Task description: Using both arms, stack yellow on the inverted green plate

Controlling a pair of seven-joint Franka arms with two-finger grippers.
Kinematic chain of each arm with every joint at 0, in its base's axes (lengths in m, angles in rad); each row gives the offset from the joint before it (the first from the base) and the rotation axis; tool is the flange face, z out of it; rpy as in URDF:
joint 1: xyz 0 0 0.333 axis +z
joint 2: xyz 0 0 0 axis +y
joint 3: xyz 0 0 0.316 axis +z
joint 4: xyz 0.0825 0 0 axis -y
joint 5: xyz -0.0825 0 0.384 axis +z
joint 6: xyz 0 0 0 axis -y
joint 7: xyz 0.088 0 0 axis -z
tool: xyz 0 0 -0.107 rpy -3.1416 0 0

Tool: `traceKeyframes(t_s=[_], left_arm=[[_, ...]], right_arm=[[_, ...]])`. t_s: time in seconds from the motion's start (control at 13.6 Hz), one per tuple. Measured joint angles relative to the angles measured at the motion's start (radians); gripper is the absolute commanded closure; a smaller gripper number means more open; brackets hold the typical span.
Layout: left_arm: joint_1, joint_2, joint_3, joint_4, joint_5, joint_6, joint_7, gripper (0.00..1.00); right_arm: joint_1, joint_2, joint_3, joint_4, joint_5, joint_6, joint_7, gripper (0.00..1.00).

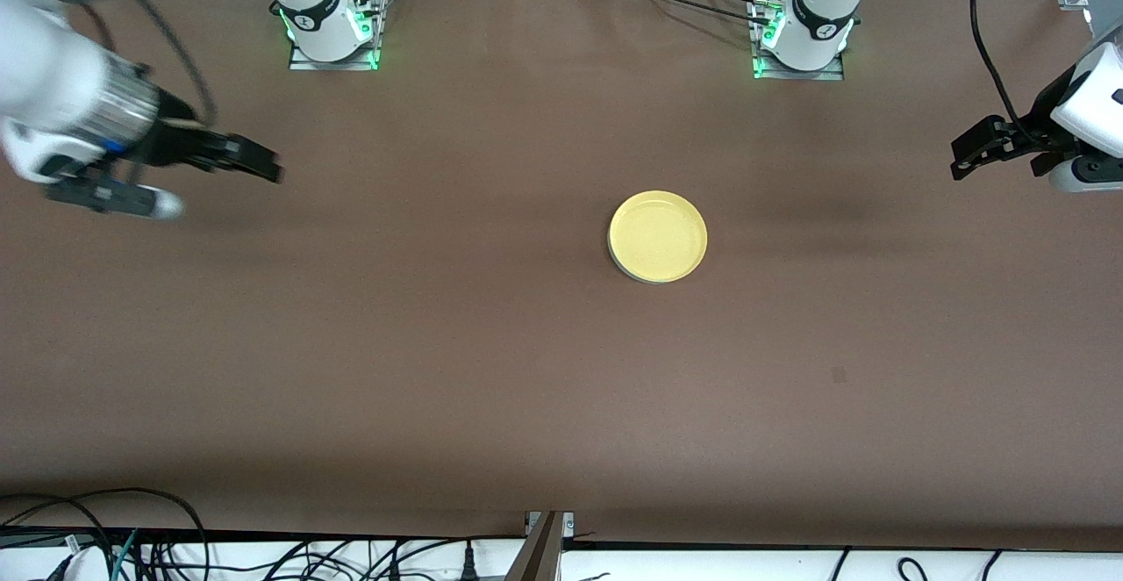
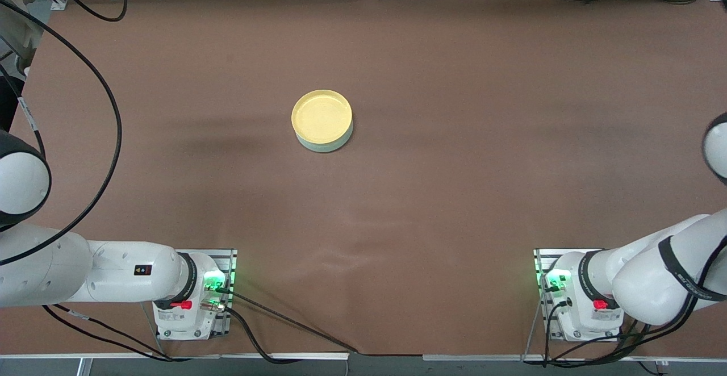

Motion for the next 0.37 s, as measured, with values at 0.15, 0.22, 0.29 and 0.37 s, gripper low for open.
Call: traceKeyframes(t_s=[0.15,0.22,0.29,0.37], left_arm=[[0.000,0.000,0.000,0.000,0.000,0.000,0.000,0.00],[0.000,0.000,0.000,0.000,0.000,0.000,0.000,0.00],[0.000,0.000,-0.001,0.000,0.000,0.000,0.000,0.00],[0.000,0.000,-0.001,0.000,0.000,-0.001,0.000,0.00]], right_arm=[[-0.156,-0.068,0.132,-0.034,-0.088,-0.012,-0.084,0.00],[-0.221,-0.091,0.196,-0.051,-0.113,-0.011,-0.120,0.00],[-0.259,-0.103,0.234,-0.062,-0.125,-0.006,-0.144,0.00],[-0.273,-0.105,0.251,-0.066,-0.129,0.006,-0.160,0.00]])
